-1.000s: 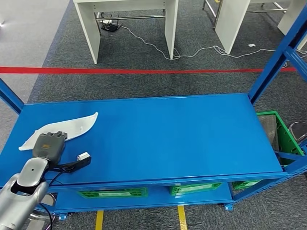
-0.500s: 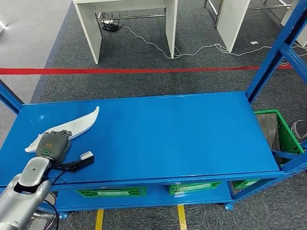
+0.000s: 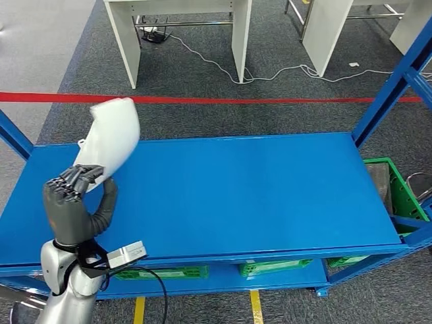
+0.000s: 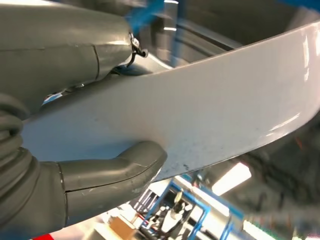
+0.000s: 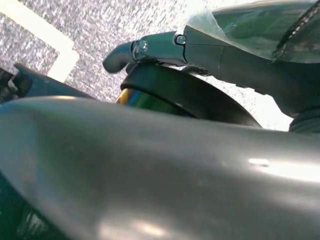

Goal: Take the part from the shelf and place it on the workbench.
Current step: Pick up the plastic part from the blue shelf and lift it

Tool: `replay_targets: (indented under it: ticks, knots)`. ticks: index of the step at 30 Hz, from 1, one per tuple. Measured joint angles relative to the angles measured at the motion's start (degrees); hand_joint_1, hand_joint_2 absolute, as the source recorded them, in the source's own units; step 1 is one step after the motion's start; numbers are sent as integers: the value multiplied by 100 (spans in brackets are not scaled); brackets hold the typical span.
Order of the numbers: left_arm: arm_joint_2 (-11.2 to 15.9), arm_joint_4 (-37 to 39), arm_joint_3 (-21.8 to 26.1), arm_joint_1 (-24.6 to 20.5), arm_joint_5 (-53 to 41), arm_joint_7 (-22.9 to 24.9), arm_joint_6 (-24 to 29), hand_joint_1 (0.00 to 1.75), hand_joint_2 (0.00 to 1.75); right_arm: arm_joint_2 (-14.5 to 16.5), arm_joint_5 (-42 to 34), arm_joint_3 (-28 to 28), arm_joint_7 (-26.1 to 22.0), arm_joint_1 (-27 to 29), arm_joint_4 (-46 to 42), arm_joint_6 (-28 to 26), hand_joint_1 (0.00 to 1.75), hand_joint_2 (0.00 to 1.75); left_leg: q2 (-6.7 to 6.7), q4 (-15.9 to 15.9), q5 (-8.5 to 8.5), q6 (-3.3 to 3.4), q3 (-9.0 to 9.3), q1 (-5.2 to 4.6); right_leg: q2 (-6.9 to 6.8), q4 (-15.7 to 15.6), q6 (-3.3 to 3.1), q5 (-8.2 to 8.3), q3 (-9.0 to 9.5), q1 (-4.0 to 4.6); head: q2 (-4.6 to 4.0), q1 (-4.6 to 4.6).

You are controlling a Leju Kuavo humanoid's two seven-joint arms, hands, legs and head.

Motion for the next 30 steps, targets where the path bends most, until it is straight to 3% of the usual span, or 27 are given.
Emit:
replay_targets:
  ticks: [2,4,5,6,7,9,11,14,15,17,19,20,21,22,24,26,29,30]
  knots:
    - [-290,-198,-59,2,454,-40,-4,175,175,2,14,1,13,-5,0,-19,0,0,7,-27,14,70,10,18,-6,489,41,-280,-244,-5,0,34]
    - [-408,-362,-162,7,866,-51,-12,175,175,2,30,0,32,-7,0,-31,0,0,18,-22,18,102,4,9,-8,1240,60,-595,-618,-4,0,53]
    - [-418,-438,-226,8,1044,-55,-15,175,175,2,39,-1,45,-8,0,-37,0,0,23,-20,23,109,3,4,-9,1468,64,-649,-734,-2,0,52]
    - [-423,-506,-291,8,1199,-59,-16,175,175,2,49,-1,62,-9,0,-39,0,0,25,-17,28,112,4,1,-9,1492,62,-596,-748,-1,0,53]
    - [-424,-564,-364,8,1362,-61,-18,175,175,2,61,-1,81,-12,0,-41,0,0,23,-16,33,113,8,0,-9,1290,52,-446,-645,-1,0,53]
    - [-421,-642,-545,4,1752,-61,-19,175,175,2,85,-1,141,-18,0,-65,0,0,11,-11,37,93,13,-11,-9,514,20,-68,-248,4,0,54]
    - [-401,-676,-749,-6,2103,-61,-19,175,175,7,101,0,208,-22,0,-114,0,0,3,8,58,38,-14,-32,1,-12,-18,107,15,13,0,47]
    - [-358,-685,-998,-13,2396,-62,-25,175,175,18,107,-1,275,-9,1,-178,0,0,0,20,89,-68,-60,-32,10,-72,-100,158,4,13,0,42]
    - [-344,-685,-1073,-13,2547,-62,-27,175,175,22,103,-1,289,-6,1,-219,0,0,1,67,20,-101,-82,-26,3,-79,-139,189,-16,4,0,36]
    - [-311,-683,-1228,-4,2976,-62,-30,175,175,33,85,-1,280,-10,2,-330,0,0,3,471,-345,-159,-224,-13,-20,-96,-214,257,-76,-13,0,17]
    - [-282,-670,-1388,35,3399,-61,-32,175,175,37,59,-3,228,-8,2,-418,0,0,3,1199,-804,-192,-447,-4,-36,-94,-239,315,-159,-3,0,7]
    - [-269,-661,-1469,60,3551,-61,-36,175,175,37,48,-4,207,-5,2,-442,0,0,3,1467,-931,-197,-499,-3,-42,-92,-238,350,-207,3,0,8]
    - [-261,-653,-1541,80,3656,-61,-42,175,175,37,42,-6,193,-3,2,-456,0,0,3,1541,-955,-194,-458,-3,-47,-90,-234,387,-257,9,0,8]
    - [-251,-646,-1605,89,3760,-61,-50,175,175,37,40,-10,183,-2,2,-461,0,0,3,1387,-877,-182,-305,-4,-49,-89,-227,426,-303,13,0,8]
    - [-222,-628,-1751,69,4119,-61,-75,175,175,41,46,-17,138,-4,2,-467,0,0,3,578,-608,-130,234,-12,-47,-88,-203,506,-371,18,0,8]
    - [-177,-579,-1947,30,4616,-61,-126,175,175,49,50,-26,91,-7,2,-495,0,0,0,-48,-456,-68,593,-41,-49,-90,-153,583,-407,27,0,12]
    - [-115,-484,-2197,6,5113,-61,-288,175,175,52,33,-49,23,-6,2,-573,0,0,2,-155,-351,27,582,-76,-57,-123,-48,693,-435,9,0,14]
    - [-101,-455,-2265,-4,5198,-61,-355,175,175,52,18,-63,-34,-3,2,-608,0,0,12,-168,-292,65,548,-69,-54,-106,-17,661,-466,1,0,17]
